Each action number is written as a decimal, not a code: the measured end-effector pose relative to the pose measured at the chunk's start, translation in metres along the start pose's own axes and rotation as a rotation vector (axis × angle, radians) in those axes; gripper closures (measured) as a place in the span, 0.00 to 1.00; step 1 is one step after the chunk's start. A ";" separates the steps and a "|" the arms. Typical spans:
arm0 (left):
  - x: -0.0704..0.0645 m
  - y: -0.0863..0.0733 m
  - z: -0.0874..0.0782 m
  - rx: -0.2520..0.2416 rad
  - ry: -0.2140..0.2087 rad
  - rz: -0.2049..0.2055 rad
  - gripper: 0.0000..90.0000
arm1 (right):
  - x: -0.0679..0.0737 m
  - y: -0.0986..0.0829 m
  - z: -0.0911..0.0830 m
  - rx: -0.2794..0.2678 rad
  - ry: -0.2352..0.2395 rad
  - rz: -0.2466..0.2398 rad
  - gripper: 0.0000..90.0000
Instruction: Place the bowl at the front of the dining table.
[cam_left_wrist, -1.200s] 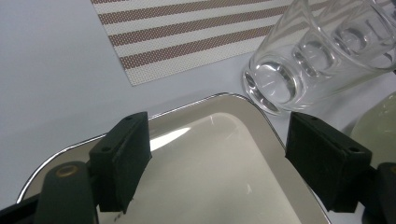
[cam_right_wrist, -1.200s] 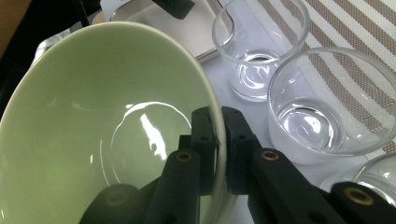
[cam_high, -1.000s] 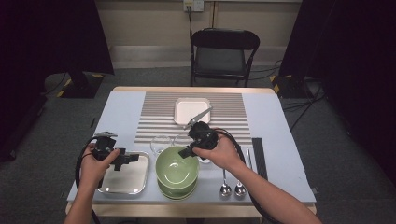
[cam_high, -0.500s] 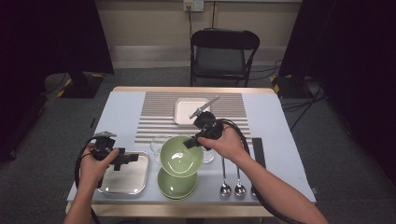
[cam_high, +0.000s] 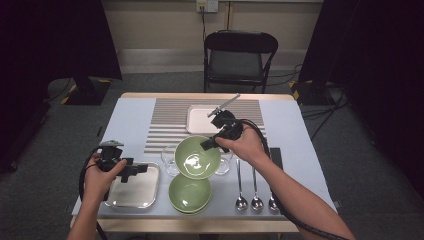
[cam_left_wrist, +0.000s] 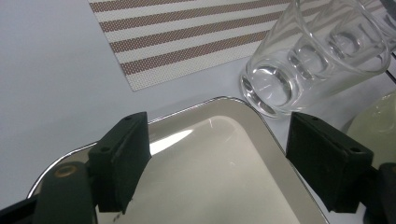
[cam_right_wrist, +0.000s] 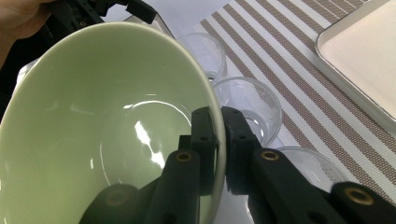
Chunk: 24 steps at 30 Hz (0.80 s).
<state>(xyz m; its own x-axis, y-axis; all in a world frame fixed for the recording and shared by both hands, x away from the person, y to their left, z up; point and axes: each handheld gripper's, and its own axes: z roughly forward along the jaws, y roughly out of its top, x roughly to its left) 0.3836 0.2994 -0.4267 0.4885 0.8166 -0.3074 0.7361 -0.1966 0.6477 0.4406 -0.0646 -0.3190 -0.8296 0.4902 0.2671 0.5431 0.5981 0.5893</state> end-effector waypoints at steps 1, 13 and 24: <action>0.000 0.000 0.000 -0.002 0.000 0.004 0.24 | -0.001 0.001 0.000 0.002 -0.002 0.005 0.94; 0.001 0.000 -0.002 -0.008 -0.006 0.007 0.23 | -0.013 0.009 -0.003 -0.001 -0.026 0.040 0.94; 0.002 0.000 -0.004 -0.012 0.001 0.008 0.23 | -0.020 0.015 -0.001 -0.013 -0.038 0.064 0.94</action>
<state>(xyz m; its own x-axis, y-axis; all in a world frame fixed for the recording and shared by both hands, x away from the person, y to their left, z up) 0.3827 0.3033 -0.4244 0.4940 0.8156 -0.3013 0.7262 -0.1966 0.6587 0.4656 -0.0663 -0.3144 -0.7874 0.5514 0.2756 0.5933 0.5564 0.5818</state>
